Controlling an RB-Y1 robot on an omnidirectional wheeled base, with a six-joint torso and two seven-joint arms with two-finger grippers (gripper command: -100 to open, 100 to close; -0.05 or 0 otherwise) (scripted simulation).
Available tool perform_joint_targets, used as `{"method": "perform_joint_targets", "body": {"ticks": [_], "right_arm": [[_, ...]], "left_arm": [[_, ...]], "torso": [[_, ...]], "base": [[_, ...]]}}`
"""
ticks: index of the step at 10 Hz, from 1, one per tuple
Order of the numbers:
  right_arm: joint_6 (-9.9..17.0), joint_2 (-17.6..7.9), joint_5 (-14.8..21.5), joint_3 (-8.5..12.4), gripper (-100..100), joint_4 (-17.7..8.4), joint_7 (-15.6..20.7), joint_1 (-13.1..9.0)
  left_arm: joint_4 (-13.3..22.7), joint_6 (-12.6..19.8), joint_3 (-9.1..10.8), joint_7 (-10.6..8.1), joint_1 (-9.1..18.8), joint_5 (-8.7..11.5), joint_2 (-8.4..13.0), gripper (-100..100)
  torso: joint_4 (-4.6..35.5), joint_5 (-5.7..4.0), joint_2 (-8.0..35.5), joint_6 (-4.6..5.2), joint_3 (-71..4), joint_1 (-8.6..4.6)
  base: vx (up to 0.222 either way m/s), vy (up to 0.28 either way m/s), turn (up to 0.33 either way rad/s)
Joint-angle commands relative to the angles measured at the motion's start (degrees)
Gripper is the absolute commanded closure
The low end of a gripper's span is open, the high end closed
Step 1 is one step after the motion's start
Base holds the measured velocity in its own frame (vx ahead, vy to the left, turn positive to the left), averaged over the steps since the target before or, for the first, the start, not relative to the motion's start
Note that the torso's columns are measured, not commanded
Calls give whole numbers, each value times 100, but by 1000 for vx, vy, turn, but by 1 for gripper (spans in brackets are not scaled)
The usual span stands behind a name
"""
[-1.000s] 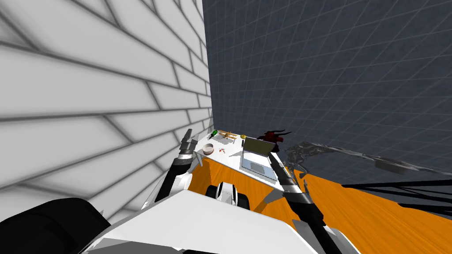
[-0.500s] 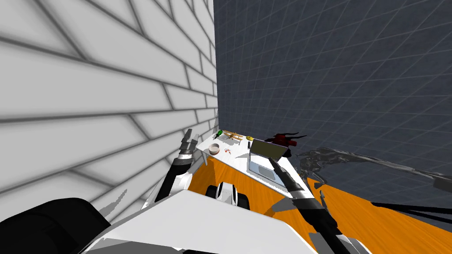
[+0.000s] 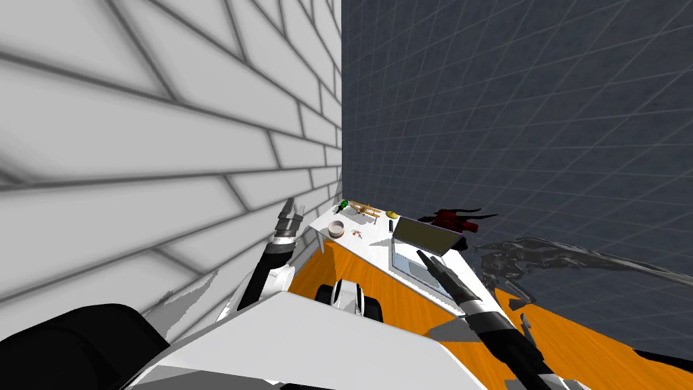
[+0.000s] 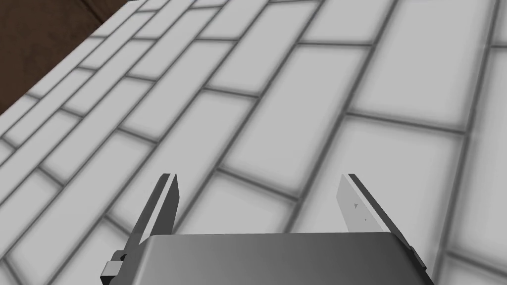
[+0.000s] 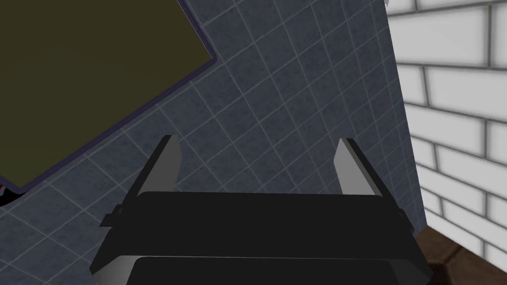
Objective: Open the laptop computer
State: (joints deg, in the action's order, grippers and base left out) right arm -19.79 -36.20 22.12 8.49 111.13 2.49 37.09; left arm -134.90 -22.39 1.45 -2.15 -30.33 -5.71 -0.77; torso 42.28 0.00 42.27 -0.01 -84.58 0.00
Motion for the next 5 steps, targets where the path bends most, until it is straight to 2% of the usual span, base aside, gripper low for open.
{"method": "perform_joint_targets", "body": {"ticks": [1,2,3,5], "right_arm": [[46,-404,218,126,-100,-290,153,86],[73,-563,362,205,-100,-474,261,140],[73,-676,362,205,-100,-499,261,140],[139,-1053,644,346,-100,-888,498,245]], "left_arm": [[0,0,0,0,0,0,0,0],[0,0,0,0,0,0,0,0],[0,0,0,0,0,0,0,0],[0,0,0,0,0,0,0,0]], "torso": [[1,0,2,3,1,-5],[0,0,-1,-1,0,-1],[-1,2,-4,0,-2,9],[2,0,6,-1,4,-2]], "base": [[20,77,219],[31,108,266],[15,87,57],[10,89,218]]}}
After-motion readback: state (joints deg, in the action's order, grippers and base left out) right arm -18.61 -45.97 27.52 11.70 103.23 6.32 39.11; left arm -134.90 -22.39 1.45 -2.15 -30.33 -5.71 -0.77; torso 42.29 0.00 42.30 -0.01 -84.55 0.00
